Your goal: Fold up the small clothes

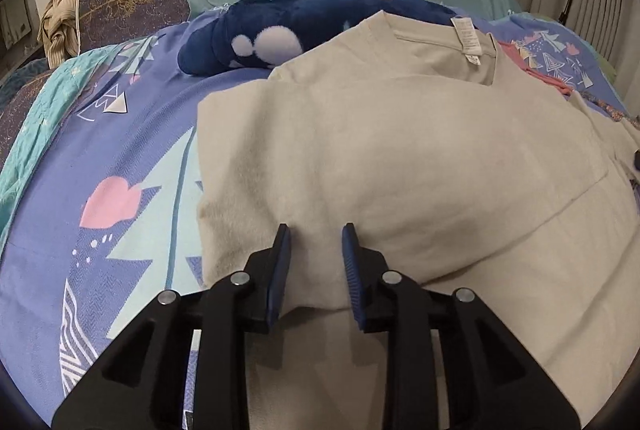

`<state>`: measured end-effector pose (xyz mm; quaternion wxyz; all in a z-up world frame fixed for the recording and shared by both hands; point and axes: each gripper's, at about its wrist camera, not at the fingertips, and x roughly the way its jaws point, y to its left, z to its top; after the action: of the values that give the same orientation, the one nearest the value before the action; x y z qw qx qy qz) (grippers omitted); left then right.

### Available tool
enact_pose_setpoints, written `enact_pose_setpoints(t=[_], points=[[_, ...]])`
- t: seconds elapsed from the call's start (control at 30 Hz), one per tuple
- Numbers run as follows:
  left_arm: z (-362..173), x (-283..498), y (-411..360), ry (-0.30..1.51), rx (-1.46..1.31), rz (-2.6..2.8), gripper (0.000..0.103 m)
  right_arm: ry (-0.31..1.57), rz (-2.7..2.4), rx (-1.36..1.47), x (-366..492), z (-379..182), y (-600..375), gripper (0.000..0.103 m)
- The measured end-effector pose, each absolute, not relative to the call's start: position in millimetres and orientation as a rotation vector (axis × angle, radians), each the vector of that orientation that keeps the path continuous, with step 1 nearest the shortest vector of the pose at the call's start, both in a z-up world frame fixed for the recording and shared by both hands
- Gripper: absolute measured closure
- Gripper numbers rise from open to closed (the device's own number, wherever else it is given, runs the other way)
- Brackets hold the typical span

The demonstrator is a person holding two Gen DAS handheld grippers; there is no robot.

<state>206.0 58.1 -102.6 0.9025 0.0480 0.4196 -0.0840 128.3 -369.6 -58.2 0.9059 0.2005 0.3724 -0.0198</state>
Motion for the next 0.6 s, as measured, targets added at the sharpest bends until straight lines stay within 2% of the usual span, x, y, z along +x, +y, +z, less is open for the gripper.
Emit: enact_pose_setpoints(t=[0.17,0.27,0.43,0.57,0.6], points=[[-104.2,204.8,60.8,0.860,0.092,-0.177,0.074,0.568,-0.410,0.762,58.1,-38.0,-531.2,0.074],[-103.6,202.6,60.1,0.858,0.099,-0.174,0.074,0.520,-0.585,0.859,23.0,-35.3,-596.5,0.066],[-104.0,202.3,59.8,0.856,0.103,-0.172,0.074,0.471,-0.683,1.045,-24.4,-60.7,-642.6,0.065],[-104.0,201.9,60.2,0.855,0.101,-0.174,0.074,0.460,-0.640,1.114,-22.0,-79.0,-646.6,0.065],[-103.8,202.2,60.1,0.854,0.099,-0.175,0.074,0.464,-0.645,1.102,-18.3,-77.9,-648.3,0.074]])
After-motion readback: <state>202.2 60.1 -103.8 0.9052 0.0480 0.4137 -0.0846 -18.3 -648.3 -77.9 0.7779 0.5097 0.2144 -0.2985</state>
